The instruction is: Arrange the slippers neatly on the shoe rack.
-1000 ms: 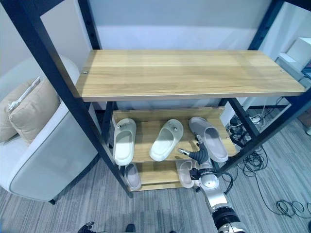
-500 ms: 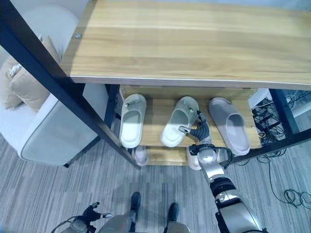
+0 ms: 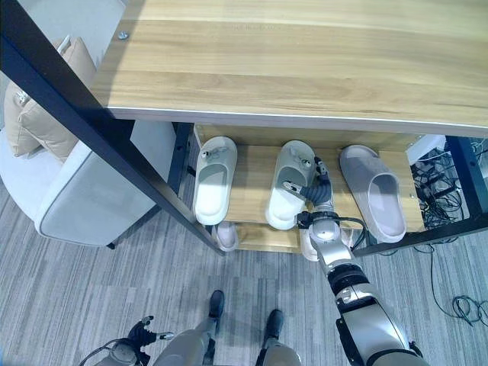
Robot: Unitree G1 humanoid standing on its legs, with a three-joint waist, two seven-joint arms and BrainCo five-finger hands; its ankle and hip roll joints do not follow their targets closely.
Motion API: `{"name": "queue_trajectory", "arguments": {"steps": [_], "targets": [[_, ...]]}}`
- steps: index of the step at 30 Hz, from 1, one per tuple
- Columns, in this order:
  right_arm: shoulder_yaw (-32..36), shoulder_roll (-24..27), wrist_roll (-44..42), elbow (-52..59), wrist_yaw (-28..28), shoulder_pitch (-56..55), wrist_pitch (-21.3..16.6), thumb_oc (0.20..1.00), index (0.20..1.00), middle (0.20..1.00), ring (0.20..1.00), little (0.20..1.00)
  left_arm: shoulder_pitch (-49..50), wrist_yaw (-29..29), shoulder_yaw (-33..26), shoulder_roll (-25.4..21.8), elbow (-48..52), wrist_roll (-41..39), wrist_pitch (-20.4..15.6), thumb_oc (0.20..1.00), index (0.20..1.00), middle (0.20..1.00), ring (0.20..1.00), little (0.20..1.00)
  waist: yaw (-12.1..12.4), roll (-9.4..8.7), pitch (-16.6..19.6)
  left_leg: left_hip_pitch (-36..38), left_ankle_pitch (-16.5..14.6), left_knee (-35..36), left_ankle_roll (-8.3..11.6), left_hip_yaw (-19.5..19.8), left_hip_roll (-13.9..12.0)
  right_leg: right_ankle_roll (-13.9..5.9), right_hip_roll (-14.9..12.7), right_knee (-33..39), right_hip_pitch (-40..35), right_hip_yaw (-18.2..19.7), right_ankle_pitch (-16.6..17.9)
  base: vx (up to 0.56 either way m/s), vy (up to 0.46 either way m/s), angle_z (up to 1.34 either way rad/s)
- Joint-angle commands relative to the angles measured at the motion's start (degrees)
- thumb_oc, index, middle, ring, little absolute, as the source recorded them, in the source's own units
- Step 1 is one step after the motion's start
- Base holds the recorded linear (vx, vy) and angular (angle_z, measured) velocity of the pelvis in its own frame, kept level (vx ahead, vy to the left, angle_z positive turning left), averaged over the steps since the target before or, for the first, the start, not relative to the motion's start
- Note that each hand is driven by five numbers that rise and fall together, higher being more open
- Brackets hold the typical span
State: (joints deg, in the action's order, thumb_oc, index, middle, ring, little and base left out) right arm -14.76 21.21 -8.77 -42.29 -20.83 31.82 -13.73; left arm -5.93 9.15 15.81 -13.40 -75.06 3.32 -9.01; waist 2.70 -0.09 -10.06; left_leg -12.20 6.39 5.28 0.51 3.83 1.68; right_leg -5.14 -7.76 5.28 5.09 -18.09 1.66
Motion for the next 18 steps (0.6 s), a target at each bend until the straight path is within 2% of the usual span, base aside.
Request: {"name": "queue_trajectory", "arguments": {"steps": [1,9,14,18], "targets": [[-3.3,-2.6,0.5,1.4,0.6,0.1,-1.0,1.0,1.0,1.0,1.0,1.0,-1.6,0.8,3.2,1.2,-3.4,-0.9,0.2,1.0,1.0,1.0,1.0,1.0,1.6,-0.34,1.4,0.1,-2.6,-0.3,3.14,-3.2,-2.7,-3.04,-2.8,-0.5,-1.0,1.4,0.4,0.0,0.0,0.0],[-4.9,-5.4,1.4,1.6,-0.1,2.0,-0.3,1.0,1.0,1.0,1.0,1.0,-2.4,1.3,3.2,1.4,-3.5,-2.0,0.6,1.0,1.0,1.0,1.0,1.0,2.1,-0.67,1.4,0.5,-3.0,-0.3,3.08,-2.9,-2.5,-3.0,-2.9,-0.4,-1.6,1.0,0.1,0.01,0.004,0.01],[-4.5,-6.4,0.9,-2.9,-2.3,6.9,-0.3,1.0,1.0,1.0,1.0,1.0,-1.8,1.5,3.4,1.3,-4.2,-3.0,0.7,1.0,1.0,1.0,1.0,1.0,3.0,-0.45,1.0,-0.4,-2.7,-0.3,3.26,-2.4,-2.3,-2.98,-3.1,-0.4,-1.0,0.7,0.4,-0.02,0.016,0.09],[-4.2,-5.3,-0.5,-7.9,-3.8,12.5,0.0,1.0,1.0,1.0,1.0,1.0,-1.7,1.7,3.9,0.8,-4.7,-3.6,0.6,1.0,1.0,1.0,1.0,1.0,4.0,-0.14,1.0,-1.5,-2.3,-0.3,3.4,-1.7,-1.9,-3.02,-3.4,-0.6,-0.3,0.2,0.7,-0.02,0.029,0.09]]}}
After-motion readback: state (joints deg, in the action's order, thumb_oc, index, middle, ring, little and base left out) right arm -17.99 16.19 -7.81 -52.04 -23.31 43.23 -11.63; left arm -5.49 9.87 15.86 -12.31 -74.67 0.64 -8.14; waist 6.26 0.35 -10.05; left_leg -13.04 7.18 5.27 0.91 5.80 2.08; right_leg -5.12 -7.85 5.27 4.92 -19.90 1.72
